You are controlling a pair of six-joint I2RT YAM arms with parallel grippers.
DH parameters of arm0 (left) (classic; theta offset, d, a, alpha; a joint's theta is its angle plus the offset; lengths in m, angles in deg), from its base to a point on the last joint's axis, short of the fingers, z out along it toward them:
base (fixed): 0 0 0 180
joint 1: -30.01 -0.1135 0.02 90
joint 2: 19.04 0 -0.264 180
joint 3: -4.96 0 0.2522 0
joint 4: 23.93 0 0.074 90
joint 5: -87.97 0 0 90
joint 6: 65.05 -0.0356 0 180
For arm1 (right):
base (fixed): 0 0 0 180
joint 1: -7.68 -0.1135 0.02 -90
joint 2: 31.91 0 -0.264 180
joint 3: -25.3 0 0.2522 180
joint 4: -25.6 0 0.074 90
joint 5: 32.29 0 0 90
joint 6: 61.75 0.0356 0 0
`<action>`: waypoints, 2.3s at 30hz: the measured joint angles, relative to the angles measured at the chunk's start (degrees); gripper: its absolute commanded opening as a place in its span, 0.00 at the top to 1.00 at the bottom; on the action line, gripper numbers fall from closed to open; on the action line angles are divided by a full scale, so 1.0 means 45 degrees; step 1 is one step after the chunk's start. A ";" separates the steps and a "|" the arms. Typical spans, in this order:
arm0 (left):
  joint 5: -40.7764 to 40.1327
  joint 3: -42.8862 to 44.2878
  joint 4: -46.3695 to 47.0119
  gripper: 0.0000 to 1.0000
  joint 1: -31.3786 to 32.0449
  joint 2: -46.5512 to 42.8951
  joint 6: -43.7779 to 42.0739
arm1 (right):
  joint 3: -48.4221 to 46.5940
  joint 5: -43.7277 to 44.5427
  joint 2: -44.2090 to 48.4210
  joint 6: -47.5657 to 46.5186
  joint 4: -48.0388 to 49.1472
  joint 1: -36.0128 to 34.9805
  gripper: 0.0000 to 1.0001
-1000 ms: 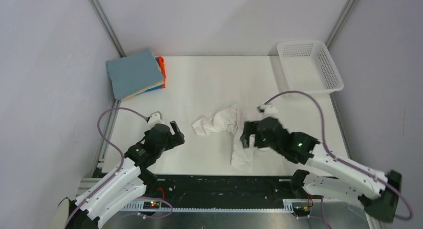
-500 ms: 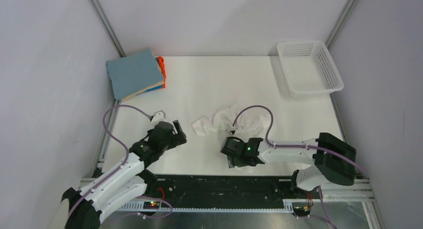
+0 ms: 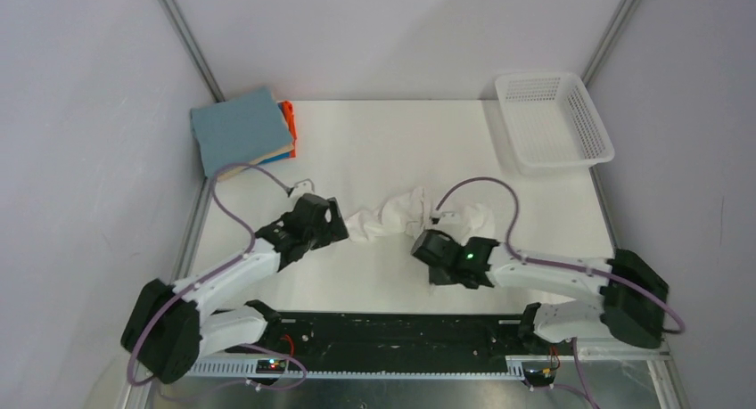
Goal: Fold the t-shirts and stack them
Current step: Flatten out the tshirt
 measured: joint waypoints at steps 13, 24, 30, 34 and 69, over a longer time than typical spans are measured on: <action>0.1613 0.2710 0.1122 0.42 0.0000 0.5921 -0.0262 | 0.0889 0.0005 0.3419 -0.1768 -0.0529 0.2905 1.00; 0.1967 0.4648 0.1535 0.97 0.0423 0.8072 -0.0034 | 0.1491 -0.0471 0.3934 -0.2254 -0.0413 0.3609 1.00; 0.1515 0.5081 0.1710 1.00 0.0835 0.8510 -0.0015 | 0.1554 -0.0670 0.4517 -0.2443 -0.0282 0.4333 1.00; -0.0010 0.4347 0.1384 1.00 0.0894 0.7383 -0.0141 | 0.1569 -0.0699 0.5625 -0.2579 -0.0131 0.5484 1.00; -0.3623 0.9942 0.0408 1.00 0.0826 -0.9394 -0.5163 | -1.2420 -0.6839 0.9000 -0.8466 -0.0296 1.0438 1.00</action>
